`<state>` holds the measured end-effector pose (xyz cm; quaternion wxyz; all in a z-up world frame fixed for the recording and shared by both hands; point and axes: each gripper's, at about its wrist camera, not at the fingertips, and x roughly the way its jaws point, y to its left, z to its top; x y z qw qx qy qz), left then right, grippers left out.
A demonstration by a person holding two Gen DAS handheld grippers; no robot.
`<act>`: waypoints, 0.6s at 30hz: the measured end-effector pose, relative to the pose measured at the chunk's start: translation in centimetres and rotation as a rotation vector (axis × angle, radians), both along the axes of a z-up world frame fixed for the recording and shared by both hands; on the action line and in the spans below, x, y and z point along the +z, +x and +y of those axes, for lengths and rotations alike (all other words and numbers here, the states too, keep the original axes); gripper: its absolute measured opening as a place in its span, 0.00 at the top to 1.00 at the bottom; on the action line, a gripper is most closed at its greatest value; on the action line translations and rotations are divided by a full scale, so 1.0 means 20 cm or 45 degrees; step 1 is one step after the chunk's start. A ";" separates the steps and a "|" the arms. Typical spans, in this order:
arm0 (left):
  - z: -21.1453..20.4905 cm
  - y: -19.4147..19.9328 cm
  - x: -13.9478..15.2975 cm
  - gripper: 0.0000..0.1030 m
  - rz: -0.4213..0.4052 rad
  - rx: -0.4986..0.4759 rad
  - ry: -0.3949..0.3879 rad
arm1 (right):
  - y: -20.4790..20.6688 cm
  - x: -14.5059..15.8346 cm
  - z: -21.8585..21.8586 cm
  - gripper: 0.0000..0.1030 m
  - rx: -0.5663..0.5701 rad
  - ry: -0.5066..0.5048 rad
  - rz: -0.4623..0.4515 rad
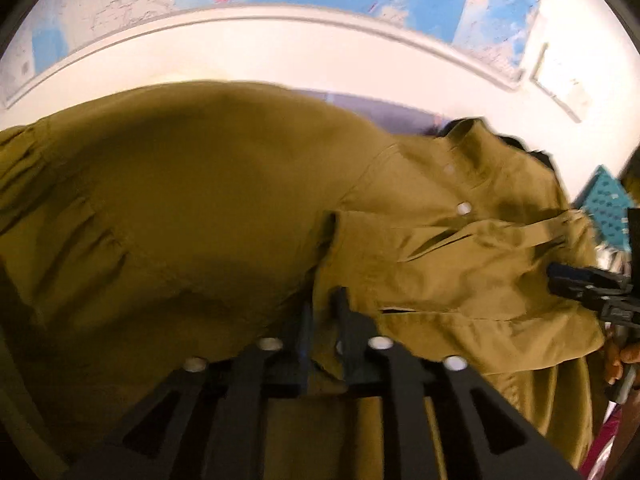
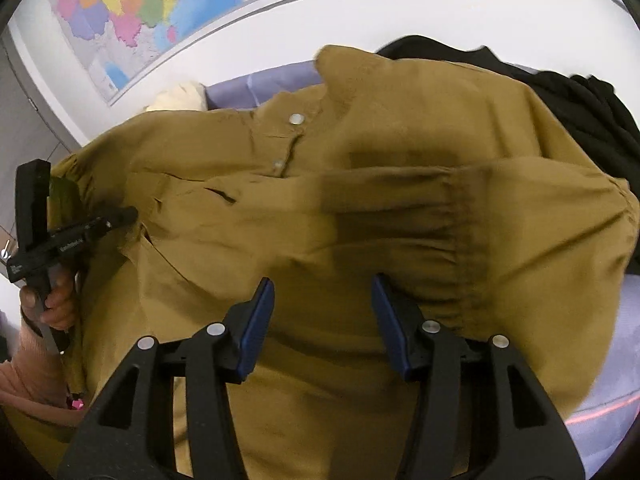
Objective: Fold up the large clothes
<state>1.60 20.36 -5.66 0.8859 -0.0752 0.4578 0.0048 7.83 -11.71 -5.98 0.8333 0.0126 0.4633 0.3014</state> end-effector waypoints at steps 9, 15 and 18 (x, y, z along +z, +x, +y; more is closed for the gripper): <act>0.18 -0.45 0.36 0.39 -0.327 -0.074 0.089 | -0.26 0.15 0.37 0.45 0.314 0.122 -0.107; 0.38 -0.64 0.49 0.39 -0.416 0.013 0.070 | -0.56 0.13 0.87 0.24 0.810 0.301 -0.008; 0.47 -0.70 0.53 0.37 -0.438 0.085 0.084 | -0.69 0.06 1.10 0.18 0.988 0.292 0.072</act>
